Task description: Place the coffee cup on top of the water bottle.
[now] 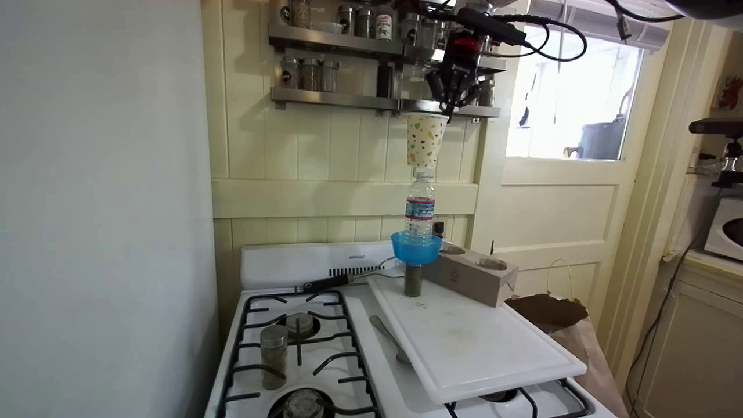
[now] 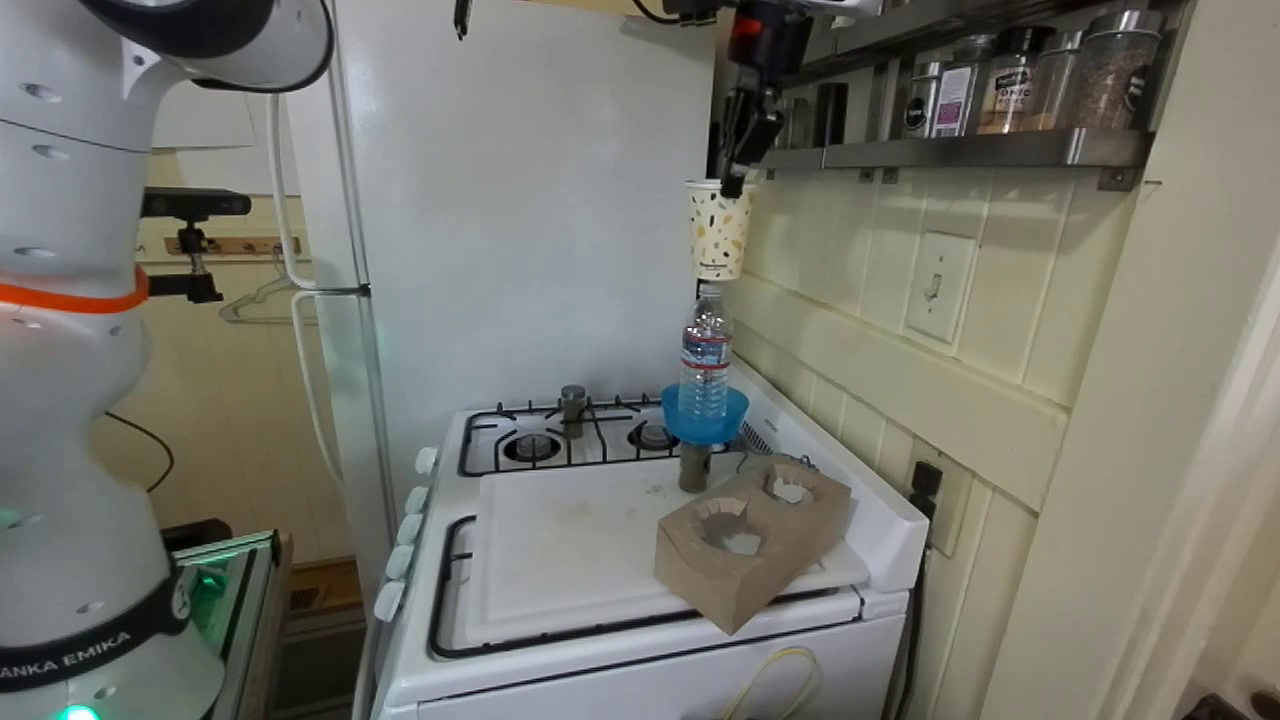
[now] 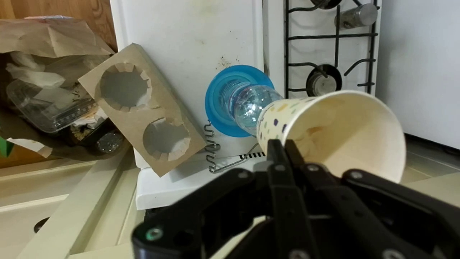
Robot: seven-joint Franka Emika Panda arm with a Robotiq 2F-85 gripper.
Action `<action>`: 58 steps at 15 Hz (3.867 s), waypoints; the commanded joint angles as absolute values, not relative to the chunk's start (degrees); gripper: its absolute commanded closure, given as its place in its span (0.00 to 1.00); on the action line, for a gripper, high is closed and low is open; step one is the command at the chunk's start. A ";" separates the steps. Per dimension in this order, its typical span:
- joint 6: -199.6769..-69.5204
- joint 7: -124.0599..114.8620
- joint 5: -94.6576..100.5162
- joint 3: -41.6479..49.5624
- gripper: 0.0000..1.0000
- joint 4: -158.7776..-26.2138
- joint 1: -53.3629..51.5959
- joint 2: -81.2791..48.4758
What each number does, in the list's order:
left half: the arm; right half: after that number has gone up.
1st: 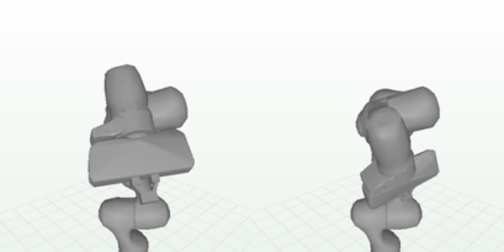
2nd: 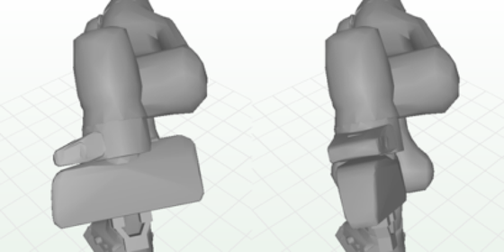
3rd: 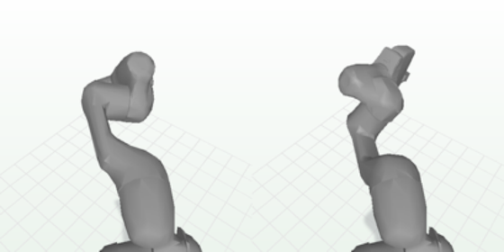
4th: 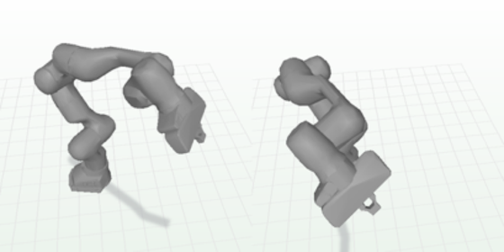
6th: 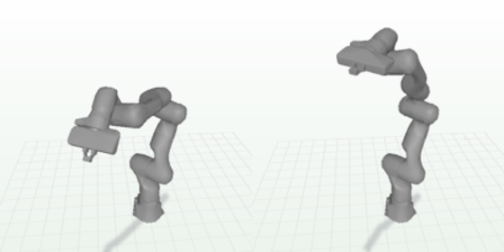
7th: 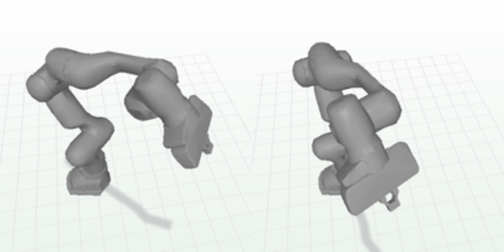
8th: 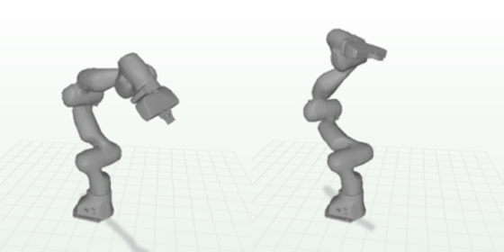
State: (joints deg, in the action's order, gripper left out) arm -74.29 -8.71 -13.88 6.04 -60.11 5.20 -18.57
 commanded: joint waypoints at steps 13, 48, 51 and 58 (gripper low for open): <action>-71.32 -9.71 -12.68 6.22 0.99 -59.99 4.83 -18.17; -72.09 -9.83 -11.51 5.87 0.99 -59.95 4.67 -19.17; -72.17 -9.81 -11.60 5.87 0.99 -59.89 4.71 -19.31; -72.05 -10.29 -11.57 5.90 0.42 -59.79 4.69 -19.32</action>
